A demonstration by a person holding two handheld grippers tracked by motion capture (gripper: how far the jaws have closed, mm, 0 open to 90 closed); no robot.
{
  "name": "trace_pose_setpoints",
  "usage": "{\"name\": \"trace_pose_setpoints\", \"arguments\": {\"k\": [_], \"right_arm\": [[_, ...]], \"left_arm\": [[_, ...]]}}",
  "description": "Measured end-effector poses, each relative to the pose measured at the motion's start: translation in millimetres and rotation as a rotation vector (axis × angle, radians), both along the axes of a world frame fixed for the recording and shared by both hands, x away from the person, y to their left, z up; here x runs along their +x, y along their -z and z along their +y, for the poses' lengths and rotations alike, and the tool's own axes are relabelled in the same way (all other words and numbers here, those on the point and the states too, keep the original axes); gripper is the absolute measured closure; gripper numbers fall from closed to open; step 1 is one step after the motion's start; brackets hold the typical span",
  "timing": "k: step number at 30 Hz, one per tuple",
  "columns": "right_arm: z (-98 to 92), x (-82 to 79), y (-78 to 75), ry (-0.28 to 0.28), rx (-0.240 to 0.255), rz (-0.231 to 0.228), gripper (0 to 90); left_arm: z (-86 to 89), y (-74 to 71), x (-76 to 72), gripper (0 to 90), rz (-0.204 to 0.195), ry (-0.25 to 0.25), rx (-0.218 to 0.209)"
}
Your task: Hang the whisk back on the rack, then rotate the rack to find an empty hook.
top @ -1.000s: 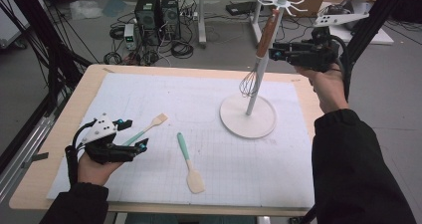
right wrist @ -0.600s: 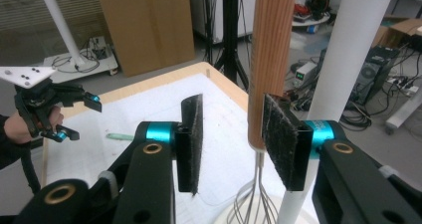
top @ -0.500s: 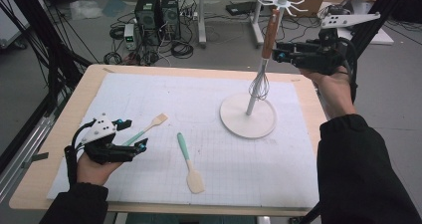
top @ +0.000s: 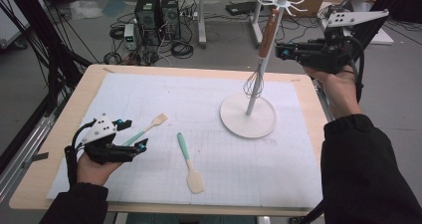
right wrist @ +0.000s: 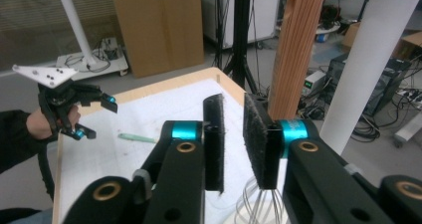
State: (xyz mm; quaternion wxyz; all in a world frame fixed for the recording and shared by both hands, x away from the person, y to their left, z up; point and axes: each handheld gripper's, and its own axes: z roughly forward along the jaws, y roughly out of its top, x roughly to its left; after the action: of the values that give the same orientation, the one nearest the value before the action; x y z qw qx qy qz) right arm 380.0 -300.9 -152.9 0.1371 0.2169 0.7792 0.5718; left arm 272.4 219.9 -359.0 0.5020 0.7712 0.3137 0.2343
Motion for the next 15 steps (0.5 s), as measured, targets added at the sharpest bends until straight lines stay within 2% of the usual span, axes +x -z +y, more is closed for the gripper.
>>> {"name": "trace_pose_setpoints", "arguments": {"k": [4,10,15], "right_arm": [[-2.4,-0.9,-2.4,0.0,0.003,-0.005,89.0],[-3.2,-1.9,-10.0,0.016,-0.008,-0.003,89.1],[-5.8,-2.7,-22.8,0.032,-0.009,-0.014,89.1]], "left_arm": [[0.4,-0.2,-0.1,19.6,-0.001,0.001,0.002],[0.5,-0.2,0.0,19.6,-0.002,0.0,0.0],[0.6,-0.2,-0.1,19.6,-0.003,0.001,0.004]]}}
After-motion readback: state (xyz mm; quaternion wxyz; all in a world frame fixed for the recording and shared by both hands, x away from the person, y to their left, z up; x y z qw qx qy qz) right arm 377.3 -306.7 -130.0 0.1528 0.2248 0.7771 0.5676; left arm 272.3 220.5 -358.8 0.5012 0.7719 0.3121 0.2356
